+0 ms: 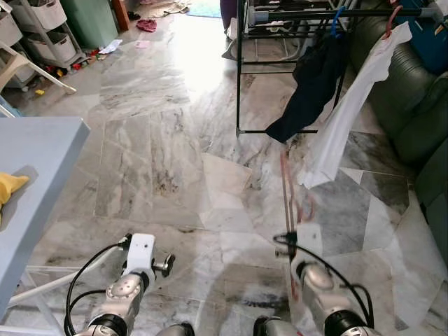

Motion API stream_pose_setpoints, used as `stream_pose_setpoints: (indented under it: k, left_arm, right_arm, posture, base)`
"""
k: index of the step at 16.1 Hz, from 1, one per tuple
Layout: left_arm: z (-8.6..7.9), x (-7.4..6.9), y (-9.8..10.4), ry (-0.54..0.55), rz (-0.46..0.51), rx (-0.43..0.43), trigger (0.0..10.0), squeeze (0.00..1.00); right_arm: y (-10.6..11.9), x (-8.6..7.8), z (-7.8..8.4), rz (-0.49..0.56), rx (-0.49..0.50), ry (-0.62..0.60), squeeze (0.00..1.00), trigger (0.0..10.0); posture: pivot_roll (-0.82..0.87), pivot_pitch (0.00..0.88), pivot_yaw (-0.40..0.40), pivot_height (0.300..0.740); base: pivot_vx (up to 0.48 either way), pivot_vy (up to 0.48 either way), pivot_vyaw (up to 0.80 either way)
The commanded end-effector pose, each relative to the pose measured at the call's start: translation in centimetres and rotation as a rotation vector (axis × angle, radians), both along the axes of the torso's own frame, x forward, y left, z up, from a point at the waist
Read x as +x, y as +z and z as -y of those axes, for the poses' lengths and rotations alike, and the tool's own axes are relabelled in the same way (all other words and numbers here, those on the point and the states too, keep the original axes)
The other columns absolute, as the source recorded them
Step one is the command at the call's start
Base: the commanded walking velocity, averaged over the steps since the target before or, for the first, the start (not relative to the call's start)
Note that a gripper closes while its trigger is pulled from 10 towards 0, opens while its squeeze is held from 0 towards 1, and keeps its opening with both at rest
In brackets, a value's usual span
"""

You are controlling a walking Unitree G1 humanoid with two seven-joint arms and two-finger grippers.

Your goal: Hang hanger

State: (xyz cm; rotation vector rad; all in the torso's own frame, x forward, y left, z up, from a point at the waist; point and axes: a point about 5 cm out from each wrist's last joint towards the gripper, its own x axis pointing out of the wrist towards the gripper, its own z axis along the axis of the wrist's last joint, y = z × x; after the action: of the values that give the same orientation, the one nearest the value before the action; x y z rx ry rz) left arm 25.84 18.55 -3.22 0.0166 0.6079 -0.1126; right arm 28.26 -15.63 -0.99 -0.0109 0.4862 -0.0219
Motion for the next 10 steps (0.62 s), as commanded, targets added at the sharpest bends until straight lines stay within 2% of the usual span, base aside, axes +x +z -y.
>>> stream_pose_setpoints:
  k: [1,4,10]
  left_arm:
    - [0.0,0.5,0.5,-0.007,0.034,-0.026,10.0,0.00]
    - [1.0,1.3,1.4,-0.108,0.103,-0.041,10.0,0.00]
    - [2.4,2.1,2.2,-0.137,0.155,-0.067,10.0,0.00]
  right_arm:
    - [0.6,0.3,-0.1,0.043,0.000,-0.001,0.00,10.0]
    - [2.0,1.1,-0.5,0.092,0.006,0.005,0.00,10.0]
    - [2.3,1.0,-1.1,0.077,0.000,0.051,0.00,10.0]
  posture:
    - [-0.14,0.122,0.023,0.740]
    - [-0.15,0.127,0.021,0.740]
    - [-0.15,0.119,0.009,0.740]
  base:
    - [0.304,0.000,0.00]
    - [0.355,0.000,0.00]
    - [0.368,0.000,0.00]
